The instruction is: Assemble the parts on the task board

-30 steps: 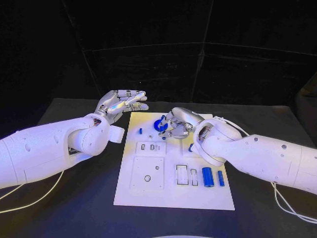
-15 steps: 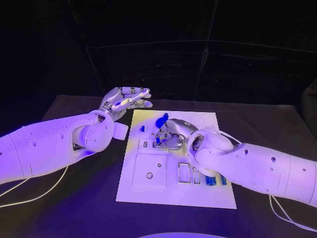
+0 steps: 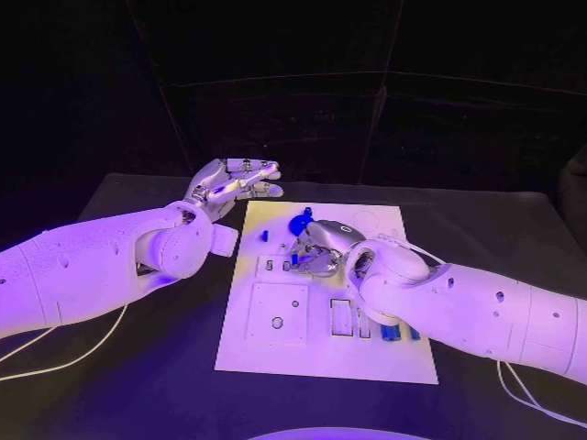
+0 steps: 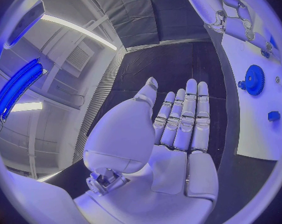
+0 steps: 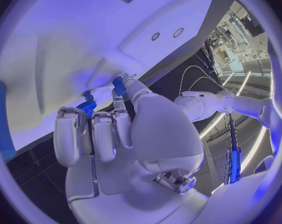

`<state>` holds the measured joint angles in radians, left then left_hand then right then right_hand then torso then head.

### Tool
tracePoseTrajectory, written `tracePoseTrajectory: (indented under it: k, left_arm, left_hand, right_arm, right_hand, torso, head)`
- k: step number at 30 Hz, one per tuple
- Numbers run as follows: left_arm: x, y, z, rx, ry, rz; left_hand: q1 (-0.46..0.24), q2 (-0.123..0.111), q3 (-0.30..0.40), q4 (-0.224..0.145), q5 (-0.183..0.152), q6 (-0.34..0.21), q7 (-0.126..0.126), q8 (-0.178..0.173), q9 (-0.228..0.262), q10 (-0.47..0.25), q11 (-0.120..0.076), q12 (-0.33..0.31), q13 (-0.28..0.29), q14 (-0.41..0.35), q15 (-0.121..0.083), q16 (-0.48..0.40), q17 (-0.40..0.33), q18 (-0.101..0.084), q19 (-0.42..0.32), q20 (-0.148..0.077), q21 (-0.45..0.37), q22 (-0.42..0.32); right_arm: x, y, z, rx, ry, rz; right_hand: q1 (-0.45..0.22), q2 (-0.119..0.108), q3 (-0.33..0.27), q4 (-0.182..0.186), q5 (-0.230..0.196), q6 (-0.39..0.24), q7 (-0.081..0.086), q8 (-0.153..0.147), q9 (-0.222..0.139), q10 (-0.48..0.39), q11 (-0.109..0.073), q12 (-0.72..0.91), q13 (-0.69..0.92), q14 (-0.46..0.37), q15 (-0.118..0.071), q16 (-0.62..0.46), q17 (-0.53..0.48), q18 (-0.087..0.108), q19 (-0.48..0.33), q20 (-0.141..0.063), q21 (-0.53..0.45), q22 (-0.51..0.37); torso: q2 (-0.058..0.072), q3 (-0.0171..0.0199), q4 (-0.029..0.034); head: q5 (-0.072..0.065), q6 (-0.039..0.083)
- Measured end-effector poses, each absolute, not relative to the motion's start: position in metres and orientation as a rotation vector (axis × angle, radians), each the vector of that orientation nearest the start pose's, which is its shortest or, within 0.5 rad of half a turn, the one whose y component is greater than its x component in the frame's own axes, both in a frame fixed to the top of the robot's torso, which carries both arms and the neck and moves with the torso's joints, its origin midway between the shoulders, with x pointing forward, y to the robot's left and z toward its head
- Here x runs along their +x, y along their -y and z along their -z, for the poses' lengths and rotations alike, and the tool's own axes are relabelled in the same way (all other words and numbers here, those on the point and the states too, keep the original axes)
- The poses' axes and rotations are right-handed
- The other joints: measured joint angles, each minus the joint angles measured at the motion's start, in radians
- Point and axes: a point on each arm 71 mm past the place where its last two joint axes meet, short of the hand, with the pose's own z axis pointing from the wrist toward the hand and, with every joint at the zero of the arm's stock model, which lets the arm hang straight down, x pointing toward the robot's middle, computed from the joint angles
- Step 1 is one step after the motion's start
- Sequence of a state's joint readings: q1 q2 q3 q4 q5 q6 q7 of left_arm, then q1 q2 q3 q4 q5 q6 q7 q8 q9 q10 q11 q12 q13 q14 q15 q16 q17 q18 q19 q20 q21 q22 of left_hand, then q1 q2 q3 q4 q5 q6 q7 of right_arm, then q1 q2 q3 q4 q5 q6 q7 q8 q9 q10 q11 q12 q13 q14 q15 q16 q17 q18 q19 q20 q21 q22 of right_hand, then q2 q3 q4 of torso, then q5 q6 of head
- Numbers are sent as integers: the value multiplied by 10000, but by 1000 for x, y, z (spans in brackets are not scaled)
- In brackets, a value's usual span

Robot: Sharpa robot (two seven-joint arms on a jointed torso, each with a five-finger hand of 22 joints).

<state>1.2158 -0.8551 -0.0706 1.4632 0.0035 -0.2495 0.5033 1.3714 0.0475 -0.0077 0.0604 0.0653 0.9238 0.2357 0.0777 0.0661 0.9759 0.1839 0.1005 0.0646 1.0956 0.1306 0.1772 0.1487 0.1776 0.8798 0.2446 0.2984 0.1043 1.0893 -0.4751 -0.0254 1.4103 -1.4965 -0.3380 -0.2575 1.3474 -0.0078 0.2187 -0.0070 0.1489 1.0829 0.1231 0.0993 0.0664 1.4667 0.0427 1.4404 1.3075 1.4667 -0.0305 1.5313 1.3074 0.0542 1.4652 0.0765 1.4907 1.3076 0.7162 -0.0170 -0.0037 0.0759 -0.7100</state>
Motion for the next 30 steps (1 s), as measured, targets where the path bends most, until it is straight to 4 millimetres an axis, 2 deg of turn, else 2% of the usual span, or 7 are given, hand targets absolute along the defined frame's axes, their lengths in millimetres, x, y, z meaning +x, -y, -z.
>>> tracePoseTrajectory:
  k: [13,30]
  left_arm:
    - [499,-232,178,-10529,-13315,15858]
    - [500,-232,178,-10538,-13331,15854]
  left_hand:
    - [0,0,0,0,1,0,0,0,0,0,0,0,0,0,0,0,8,0,0,0,0,2]
    - [0,0,0,0,2,0,0,0,0,-1,1,0,0,0,0,0,6,0,0,0,0,-6]
  right_arm:
    - [468,49,232,-1690,-17343,-7687]
    - [468,49,233,-1939,-17533,-7610]
  right_hand:
    - [1,-1,-1,-1,-1,-30,4,-10,0,0,0,0,0,0,0,0,0,0,0,0,0,0]
    - [-197,-199,-1,0,-235,-44,-9,-73,1,0,1,-51,0,0,0,-1,-1,-1,0,0,0,-1]
  torso:
    - [0,1,0]
    - [-8,-7,7]
  head:
    - [-3,-59]
    - [-24,-156]
